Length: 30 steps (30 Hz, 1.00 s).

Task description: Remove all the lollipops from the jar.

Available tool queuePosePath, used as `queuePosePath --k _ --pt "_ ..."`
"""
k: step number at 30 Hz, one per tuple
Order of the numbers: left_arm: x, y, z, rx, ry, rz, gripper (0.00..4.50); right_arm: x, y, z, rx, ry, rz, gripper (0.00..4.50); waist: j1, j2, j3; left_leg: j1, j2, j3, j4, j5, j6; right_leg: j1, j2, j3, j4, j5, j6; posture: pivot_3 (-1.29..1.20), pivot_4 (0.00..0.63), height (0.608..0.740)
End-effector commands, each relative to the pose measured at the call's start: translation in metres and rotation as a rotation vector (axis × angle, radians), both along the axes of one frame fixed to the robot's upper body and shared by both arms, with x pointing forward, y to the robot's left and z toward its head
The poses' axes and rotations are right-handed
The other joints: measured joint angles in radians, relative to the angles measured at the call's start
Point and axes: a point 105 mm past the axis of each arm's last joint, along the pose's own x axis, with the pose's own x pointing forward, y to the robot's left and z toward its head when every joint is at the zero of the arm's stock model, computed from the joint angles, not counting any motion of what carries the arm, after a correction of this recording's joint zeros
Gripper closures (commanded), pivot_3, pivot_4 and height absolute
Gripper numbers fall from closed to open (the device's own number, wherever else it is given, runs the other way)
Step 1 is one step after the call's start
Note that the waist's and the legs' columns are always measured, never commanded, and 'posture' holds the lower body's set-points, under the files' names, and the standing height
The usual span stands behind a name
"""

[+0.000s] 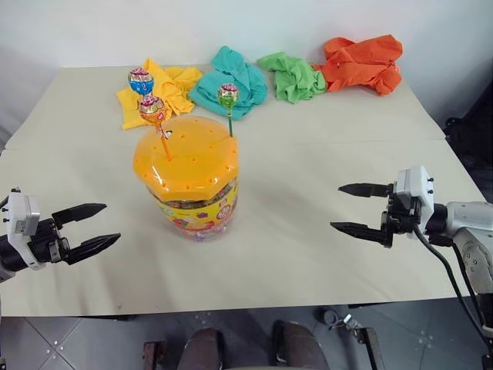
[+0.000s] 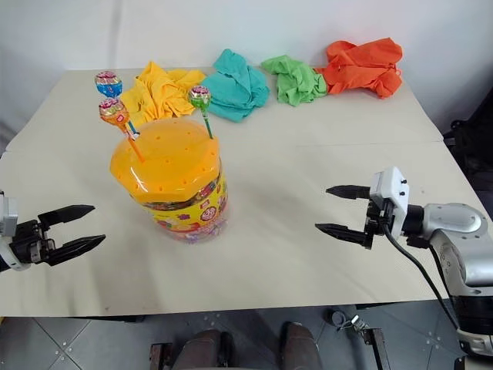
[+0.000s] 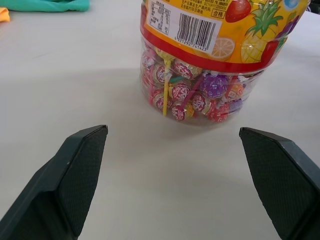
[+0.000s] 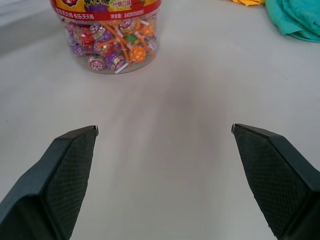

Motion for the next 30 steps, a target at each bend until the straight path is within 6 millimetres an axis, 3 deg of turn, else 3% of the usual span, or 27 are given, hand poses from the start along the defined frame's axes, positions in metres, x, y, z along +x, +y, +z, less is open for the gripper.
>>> queuePosePath --k 1,4,9,15,19,26,30 --pt "-0.003 0.001 0.016 0.027 -0.049 -0.014 0.0 -0.001 0.001 0.007 -0.001 -0.034 0.015 0.01 0.0 0.0 0.0 0.0 0.0 0.0 0.0 0.0 0.0 0.0 0.0 0.0 0.0 0.0 0.0 0.0 0.15 0.74" --pt "-0.004 0.003 0.019 -0.028 0.037 0.039 0.0 -0.001 0.0 0.007 -0.003 -0.026 0.021 0.01 -0.001 -0.001 0.0 0.0 0.0 0.0 0.0 0.0 0.0 0.0 0.0 0.0 0.0 0.0 0.0 0.0 0.15 0.74" --pt "-0.014 0.004 0.021 0.025 0.058 0.081 0.0 0.001 0.003 0.016 0.007 -0.052 0.022 0.01 -0.002 -0.001 0.0 0.0 0.0 0.0 0.0 0.0 0.0 0.0 0.0 0.001 0.0 0.0 0.0 0.0 0.15 0.74" --pt "-0.024 0.004 0.063 0.015 -0.049 0.058 0.0 -0.012 0.013 0.036 0.051 -0.08 0.038 0.01 0.0 -0.001 0.0 0.0 0.001 0.001 0.001 0.0 0.0 -0.001 0.0 0.002 0.001 0.0 0.0 0.0 0.15 0.74" --pt "-0.022 -0.01 0.088 0.054 -0.117 -0.013 0.0 -0.019 0.018 0.049 0.081 -0.082 0.035 0.01 0.006 -0.001 0.0 0.0 0.0 0.0 0.002 0.0 0.0 -0.001 -0.001 0.002 0.002 0.0 0.0 0.0 0.15 0.74" --pt "0.009 -0.06 0.126 0.032 -0.239 -0.21 0.0 -0.036 0.036 0.094 0.248 -0.111 0.082 0.01 0.005 -0.001 0.001 -0.001 0.0 0.0 0.006 0.0 0.0 -0.001 0.001 0.003 0.006 0.0 0.0 0.0 0.15 0.74" --pt "0.038 -0.076 0.135 0.02 -0.245 -0.254 0.0 -0.047 0.044 0.101 0.238 -0.107 0.124 0.01 0.004 -0.001 0.001 -0.001 0.0 0.001 0.008 -0.001 0.0 -0.001 0.001 0.004 0.007 0.0 0.0 0.0 0.15 0.74"
